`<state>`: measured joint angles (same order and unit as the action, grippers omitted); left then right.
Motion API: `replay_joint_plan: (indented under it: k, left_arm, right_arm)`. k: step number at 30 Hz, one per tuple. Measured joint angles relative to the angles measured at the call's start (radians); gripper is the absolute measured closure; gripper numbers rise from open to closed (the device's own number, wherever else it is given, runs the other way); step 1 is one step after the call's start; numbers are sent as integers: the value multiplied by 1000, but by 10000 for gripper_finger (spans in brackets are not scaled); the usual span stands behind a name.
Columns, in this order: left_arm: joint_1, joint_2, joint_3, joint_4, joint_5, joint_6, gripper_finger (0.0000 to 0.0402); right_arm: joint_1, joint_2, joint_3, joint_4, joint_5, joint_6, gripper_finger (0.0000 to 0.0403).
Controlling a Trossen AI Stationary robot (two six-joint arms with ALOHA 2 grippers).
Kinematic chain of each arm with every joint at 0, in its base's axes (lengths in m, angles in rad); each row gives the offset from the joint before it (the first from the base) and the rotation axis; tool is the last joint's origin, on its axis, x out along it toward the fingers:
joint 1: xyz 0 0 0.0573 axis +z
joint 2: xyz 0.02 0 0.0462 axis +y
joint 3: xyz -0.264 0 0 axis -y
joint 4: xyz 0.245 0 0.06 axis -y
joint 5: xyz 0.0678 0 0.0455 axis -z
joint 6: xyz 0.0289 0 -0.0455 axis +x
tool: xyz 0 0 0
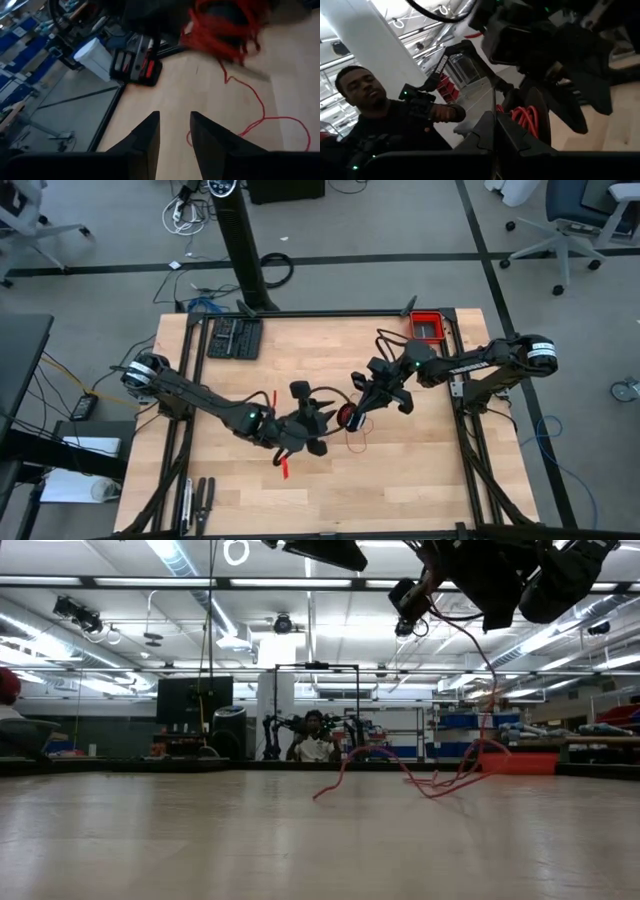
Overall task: Coil cords
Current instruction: Coil the red wire on the black spool
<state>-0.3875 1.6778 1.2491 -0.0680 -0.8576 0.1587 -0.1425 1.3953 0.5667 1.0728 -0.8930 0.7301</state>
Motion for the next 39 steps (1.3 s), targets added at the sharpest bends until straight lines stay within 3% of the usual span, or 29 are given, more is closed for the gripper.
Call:
replay_joint_plan:
  k: [5, 10, 13, 18, 21, 24, 31, 39]
  left_arm:
    - [-12, -52, -1, -64, -15, -81, 291]
    - [-11, -108, -1, 7, 18, -78, 291]
    - [-4, -110, -12, 138, 120, -34, 291]
    - [52, -110, -121, 492, 350, -4, 291]
    - [107, -108, -192, 615, 387, -33, 291]
    - [175, -108, -227, 621, 421, -105, 291]
    - [301, -89, -235, 573, 657, -284, 291]
    - [331, -88, -235, 565, 714, -381, 291]
  right_arm:
    - [-6, -63, -17, 2, -5, -42, 400]
    - [-6, -139, -95, -4, 61, -145, 400]
    - [-2, -181, -147, -5, 115, -196, 400]
    - [3, -258, -238, -6, 169, -210, 400]
    - [3, -310, -286, -5, 204, -212, 400]
    - [3, -348, -317, -5, 244, -236, 400]
    - [2, -338, -326, -32, 297, -329, 400]
    - [-4, -322, -326, -35, 375, -419, 400]
